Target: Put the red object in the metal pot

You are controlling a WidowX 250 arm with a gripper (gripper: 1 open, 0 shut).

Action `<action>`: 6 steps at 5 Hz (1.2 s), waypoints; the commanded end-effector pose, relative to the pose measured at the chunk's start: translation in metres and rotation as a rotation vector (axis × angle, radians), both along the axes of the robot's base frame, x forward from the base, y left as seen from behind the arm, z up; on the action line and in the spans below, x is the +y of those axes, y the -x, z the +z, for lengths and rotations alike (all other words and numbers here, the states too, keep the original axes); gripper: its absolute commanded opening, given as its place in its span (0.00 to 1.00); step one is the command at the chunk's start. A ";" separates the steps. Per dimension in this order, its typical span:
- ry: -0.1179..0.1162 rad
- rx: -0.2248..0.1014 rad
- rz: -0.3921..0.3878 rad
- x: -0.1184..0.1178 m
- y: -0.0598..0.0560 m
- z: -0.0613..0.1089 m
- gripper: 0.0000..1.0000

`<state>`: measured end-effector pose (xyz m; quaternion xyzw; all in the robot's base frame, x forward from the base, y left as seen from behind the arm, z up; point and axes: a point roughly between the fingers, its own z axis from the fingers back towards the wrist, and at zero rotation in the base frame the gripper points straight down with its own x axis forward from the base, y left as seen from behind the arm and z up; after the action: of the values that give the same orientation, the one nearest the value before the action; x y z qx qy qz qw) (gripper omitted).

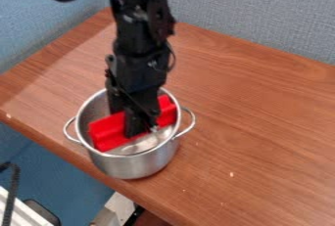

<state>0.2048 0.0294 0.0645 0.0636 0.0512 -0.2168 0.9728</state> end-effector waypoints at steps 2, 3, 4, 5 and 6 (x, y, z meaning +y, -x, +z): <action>-0.017 -0.013 0.059 0.018 -0.005 0.004 0.00; -0.010 -0.006 0.047 0.014 -0.004 0.002 0.00; -0.004 0.001 0.036 0.011 -0.004 -0.001 0.00; 0.001 0.003 0.023 0.007 -0.003 -0.001 0.00; 0.002 0.005 0.014 0.004 -0.002 -0.001 0.00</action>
<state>0.2055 0.0339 0.0601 0.0565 0.0602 -0.2046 0.9754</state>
